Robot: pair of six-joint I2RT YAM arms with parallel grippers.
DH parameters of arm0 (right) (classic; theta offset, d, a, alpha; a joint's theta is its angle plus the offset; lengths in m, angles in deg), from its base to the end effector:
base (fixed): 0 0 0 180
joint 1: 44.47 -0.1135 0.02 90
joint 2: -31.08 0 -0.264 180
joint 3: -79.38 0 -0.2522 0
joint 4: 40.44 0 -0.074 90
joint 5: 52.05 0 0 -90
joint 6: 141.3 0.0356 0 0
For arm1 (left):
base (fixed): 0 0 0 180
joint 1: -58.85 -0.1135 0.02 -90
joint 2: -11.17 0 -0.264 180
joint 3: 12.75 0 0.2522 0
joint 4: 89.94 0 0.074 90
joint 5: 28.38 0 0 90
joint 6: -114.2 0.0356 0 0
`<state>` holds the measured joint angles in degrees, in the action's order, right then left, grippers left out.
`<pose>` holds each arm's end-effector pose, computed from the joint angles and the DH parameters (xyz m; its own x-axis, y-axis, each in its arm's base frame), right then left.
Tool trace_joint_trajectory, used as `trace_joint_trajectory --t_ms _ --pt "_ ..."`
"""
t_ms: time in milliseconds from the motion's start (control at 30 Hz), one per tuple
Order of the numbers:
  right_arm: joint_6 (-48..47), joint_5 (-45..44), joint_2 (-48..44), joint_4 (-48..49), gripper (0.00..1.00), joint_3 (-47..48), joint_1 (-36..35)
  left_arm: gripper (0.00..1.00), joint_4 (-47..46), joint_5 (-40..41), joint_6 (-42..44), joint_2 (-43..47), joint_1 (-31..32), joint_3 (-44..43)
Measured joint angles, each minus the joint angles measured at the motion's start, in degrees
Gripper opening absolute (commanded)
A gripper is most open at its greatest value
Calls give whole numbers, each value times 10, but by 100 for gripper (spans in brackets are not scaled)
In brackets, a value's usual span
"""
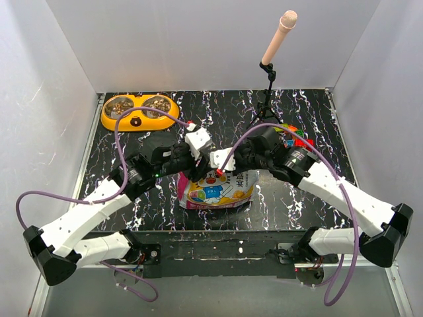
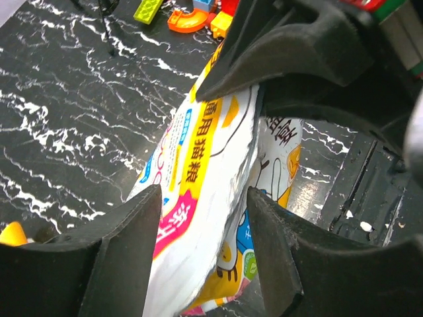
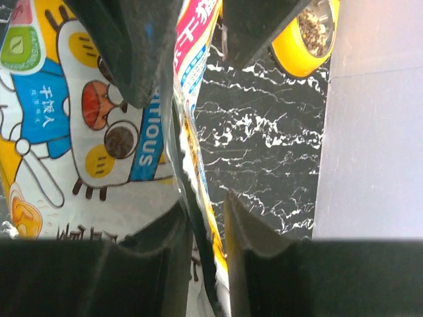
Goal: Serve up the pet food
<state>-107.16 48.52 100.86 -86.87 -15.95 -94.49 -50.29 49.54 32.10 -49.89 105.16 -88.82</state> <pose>0.1655 0.2075 0.3690 0.5180 -0.6486 -0.5577 -0.7573 -0.0445 -0.6516 0.1568 -0.1749 0.3645 -0.1700 0.3725 -0.9123 0.8701 0.4914 0.0385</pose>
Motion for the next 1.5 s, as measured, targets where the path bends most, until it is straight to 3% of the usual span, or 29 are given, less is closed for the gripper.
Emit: trace_joint_trajectory --t_ms 67,167,233,400,433,467,500,633,667,733,1000,1067,1133,1200,1233,1267,1300,1367,1500 --pt "-7 -33 3 18 2 -4 -13 61 9 5 -1 5 -2 0" --pt "-16 -85 8 28 1 -6 -29 64 27 25 -7 22 -8 0" --pt "-18 -100 21 10 1 10 -35 71 26 27 -12 36 -7 0" --pt "-1 -81 34 -40 1 47 -33 66 6 22 -12 39 -5 0" --pt "2 -77 31 -44 6 47 -32 65 0 20 -9 34 -5 0" --pt "4 -73 29 -48 19 47 -30 64 -6 16 -6 27 -5 0" --pt "5 -68 26 -52 24 47 -27 63 -11 11 -2 21 -6 0" --pt "12 -70 2 -53 27 36 -19 59 -35 -6 9 3 -7 5" --pt "13 -69 -5 -49 22 33 -20 59 -42 -7 10 2 -7 11" --pt "16 -69 -15 -41 2 33 -23 59 -47 -9 10 -2 -6 20" --pt "33 -35 -21 -30 1 29 4 62 -89 -10 -19 -12 -6 34" --pt "46 2 -12 -52 1 49 24 56 -106 -11 -26 -24 -6 34" --pt "59 32 -5 -67 1 63 38 41 -121 -14 -30 -44 -6 34" --pt "63 46 -3 -80 1 65 43 17 -132 -19 -28 -65 -6 28" --pt "62 50 -2 -86 9 65 47 7 -136 -22 -24 -73 -6 24" --pt "59 55 -1 -91 30 65 51 0 -141 -25 -20 -81 -6 19" --pt "57 59 -1 -91 44 65 55 0 -141 -28 -16 -87 -4 14" --pt "50 61 -5 -91 52 63 63 0 -136 -25 -2 -98 -1 4" --pt "32 60 -51 -70 57 21 93 0 -124 -27 7 -102 -6 -5"
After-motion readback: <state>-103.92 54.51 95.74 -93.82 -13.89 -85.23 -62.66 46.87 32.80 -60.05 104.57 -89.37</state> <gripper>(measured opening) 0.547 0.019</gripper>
